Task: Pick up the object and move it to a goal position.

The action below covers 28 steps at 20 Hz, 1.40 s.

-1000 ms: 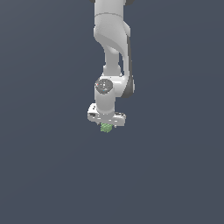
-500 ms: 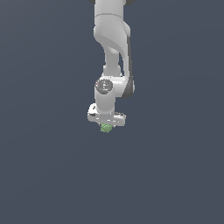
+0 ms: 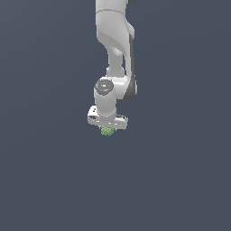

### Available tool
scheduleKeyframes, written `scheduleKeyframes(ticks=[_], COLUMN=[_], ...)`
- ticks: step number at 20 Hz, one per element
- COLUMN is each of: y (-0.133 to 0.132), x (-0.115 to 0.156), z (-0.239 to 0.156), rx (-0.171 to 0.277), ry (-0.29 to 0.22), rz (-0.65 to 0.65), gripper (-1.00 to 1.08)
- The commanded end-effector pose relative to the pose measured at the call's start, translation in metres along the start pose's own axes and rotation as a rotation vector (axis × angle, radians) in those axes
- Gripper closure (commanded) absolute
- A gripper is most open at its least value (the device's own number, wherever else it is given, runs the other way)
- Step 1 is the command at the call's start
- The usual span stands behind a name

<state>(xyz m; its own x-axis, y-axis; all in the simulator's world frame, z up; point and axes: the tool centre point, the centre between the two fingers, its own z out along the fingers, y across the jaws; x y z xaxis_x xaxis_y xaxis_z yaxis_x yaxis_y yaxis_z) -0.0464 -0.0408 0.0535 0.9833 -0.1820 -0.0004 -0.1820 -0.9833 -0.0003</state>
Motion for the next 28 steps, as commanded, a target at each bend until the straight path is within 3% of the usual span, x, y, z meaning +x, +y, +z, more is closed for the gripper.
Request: scheduleKeyframes(ticks=[1, 19, 28], y=[0.009, 0.125, 0.159], x=[0.004, 0.062, 0.082], z=[-0.011, -0.147, -0.188], rx=[0.0, 0.0, 0.0], ry=[0.001, 0.001, 0.001], rz=[0.001, 0.001, 0.001], gripper=[1.08, 1.08, 1.08])
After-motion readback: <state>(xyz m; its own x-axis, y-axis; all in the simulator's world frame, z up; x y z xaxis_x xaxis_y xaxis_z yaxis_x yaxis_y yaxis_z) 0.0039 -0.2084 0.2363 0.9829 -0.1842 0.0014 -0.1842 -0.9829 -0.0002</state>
